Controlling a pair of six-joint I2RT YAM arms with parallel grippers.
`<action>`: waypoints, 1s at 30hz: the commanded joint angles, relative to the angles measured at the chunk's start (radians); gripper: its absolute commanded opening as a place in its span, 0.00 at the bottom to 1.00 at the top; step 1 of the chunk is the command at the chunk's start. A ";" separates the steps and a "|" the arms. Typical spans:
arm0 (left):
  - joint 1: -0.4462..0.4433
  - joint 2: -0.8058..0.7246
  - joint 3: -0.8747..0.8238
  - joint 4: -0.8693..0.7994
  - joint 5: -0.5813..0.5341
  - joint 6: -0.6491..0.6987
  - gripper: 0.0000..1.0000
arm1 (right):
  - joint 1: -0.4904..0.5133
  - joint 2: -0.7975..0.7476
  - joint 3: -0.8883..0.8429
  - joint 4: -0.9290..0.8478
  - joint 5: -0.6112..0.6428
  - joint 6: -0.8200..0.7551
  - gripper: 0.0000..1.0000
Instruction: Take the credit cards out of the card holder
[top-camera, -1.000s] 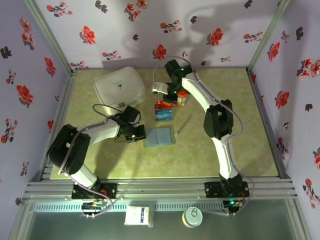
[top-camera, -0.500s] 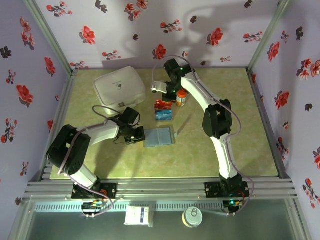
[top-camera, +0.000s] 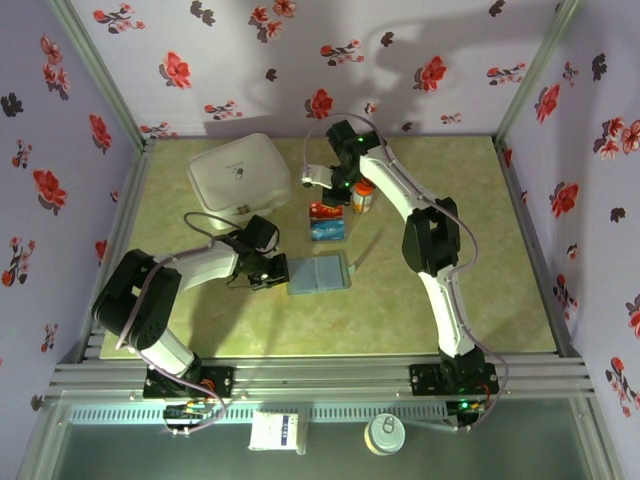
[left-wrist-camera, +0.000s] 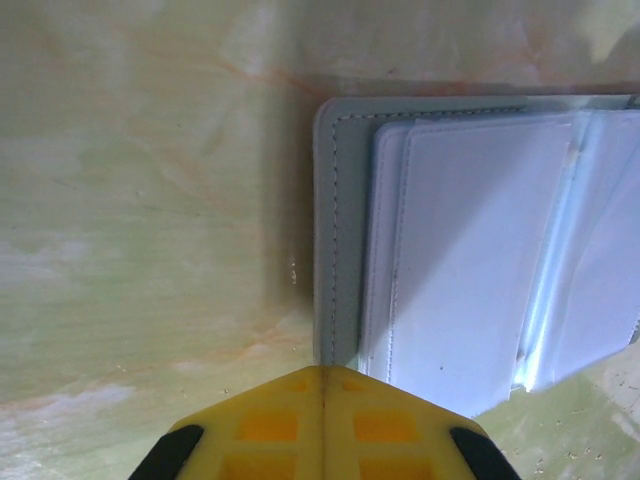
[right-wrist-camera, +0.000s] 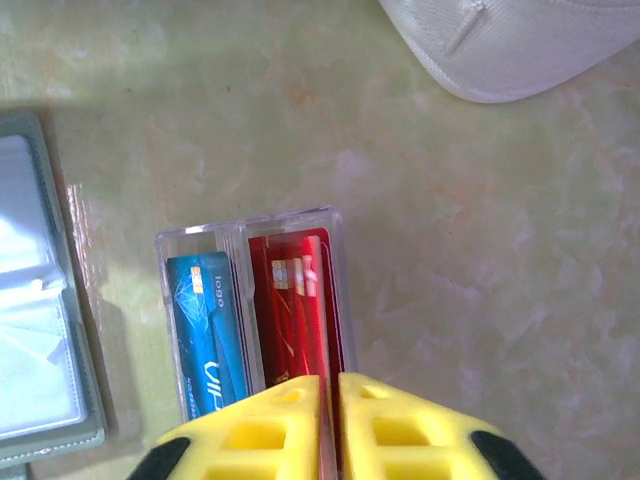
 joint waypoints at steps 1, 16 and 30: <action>0.009 -0.013 -0.013 -0.006 -0.017 -0.006 0.05 | -0.001 0.000 0.015 0.001 0.010 0.033 0.18; 0.022 0.014 0.000 0.036 0.007 0.015 0.00 | 0.048 -0.277 -0.405 0.369 0.079 0.470 0.21; 0.041 0.062 0.031 0.050 0.031 0.042 0.00 | 0.154 -0.492 -0.872 0.716 0.106 1.431 0.13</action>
